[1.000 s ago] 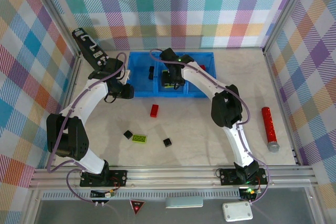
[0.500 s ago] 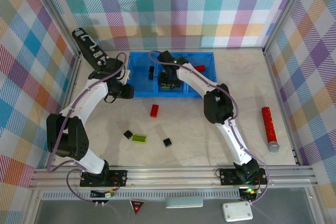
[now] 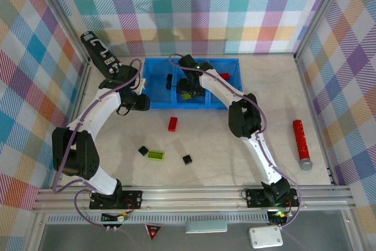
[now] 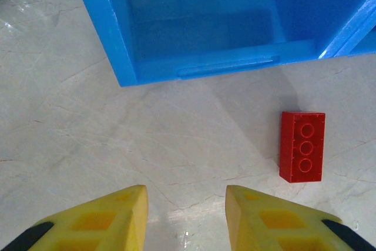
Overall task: Sort the legos into containers by color
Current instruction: Place the lego in the container, then pick up the lego from the bottom-left of the table.
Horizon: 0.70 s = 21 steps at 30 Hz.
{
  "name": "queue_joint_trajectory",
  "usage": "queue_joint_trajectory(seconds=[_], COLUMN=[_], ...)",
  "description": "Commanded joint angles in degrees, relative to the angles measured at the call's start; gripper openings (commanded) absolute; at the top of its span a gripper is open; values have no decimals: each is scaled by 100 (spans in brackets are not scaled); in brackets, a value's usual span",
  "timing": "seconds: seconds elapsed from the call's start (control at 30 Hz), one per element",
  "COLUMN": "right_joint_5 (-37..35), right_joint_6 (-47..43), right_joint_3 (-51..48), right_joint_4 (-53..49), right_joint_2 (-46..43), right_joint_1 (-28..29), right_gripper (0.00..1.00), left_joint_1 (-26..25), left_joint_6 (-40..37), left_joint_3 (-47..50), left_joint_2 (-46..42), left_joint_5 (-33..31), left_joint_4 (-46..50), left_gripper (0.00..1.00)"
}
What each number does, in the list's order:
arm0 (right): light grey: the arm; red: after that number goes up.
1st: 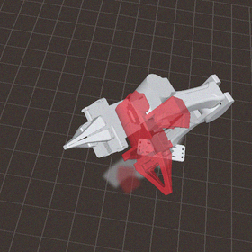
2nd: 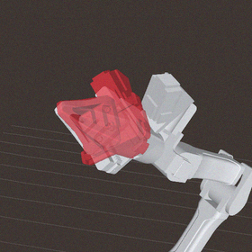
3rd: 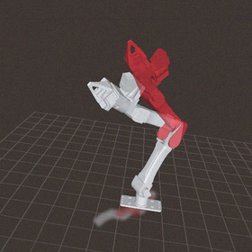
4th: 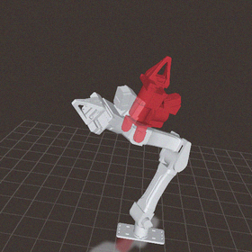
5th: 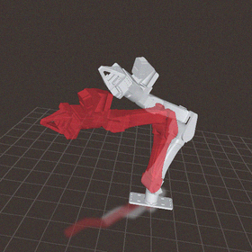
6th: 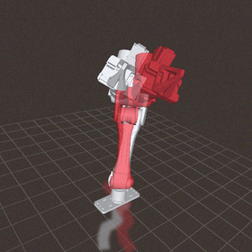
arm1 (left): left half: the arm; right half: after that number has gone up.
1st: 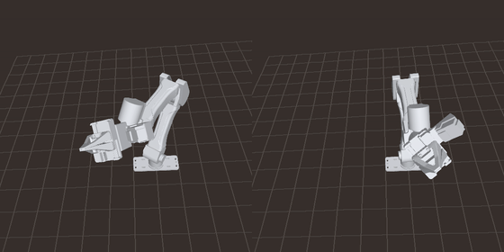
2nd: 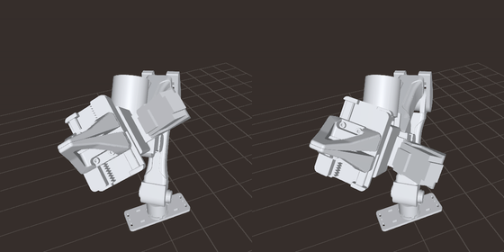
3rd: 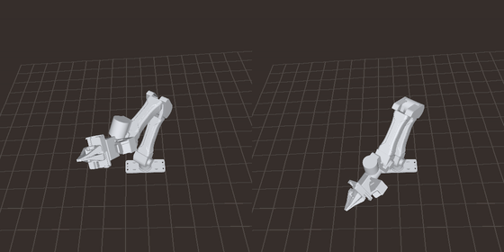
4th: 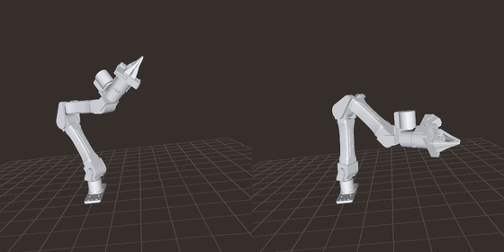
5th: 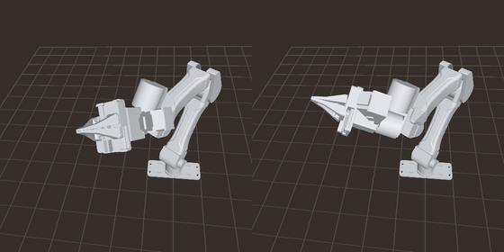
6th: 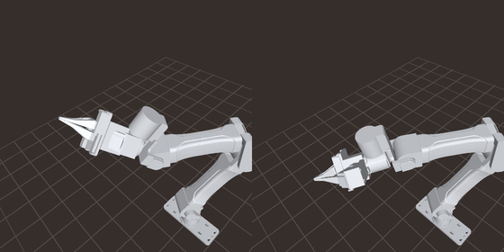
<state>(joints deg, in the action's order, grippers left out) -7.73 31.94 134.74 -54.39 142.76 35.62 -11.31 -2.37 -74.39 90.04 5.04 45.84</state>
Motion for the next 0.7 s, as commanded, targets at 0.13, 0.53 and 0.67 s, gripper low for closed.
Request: queue_joint_trajectory(seconds=[0.13,0.53,0.67], right_joint_5=[92,254,287], right_joint_6=[-268,-611,-612], right_joint_3=[-38,-1627,-2300], right_joint_4=[-313,-192,-18], right_joint_2=[-782,-2148,-2623], right_joint_1=[15,224,313], right_gripper=[77,73,72], left_joint_1=[77,-79,-232], left_joint_6=[81,751,1091], left_joint_3=[17,-165,170], left_joint_2=[22,-10,-232], left_joint_5=[120,345,259], left_joint_4=[14,734,836], left_gripper=[40,42,43])
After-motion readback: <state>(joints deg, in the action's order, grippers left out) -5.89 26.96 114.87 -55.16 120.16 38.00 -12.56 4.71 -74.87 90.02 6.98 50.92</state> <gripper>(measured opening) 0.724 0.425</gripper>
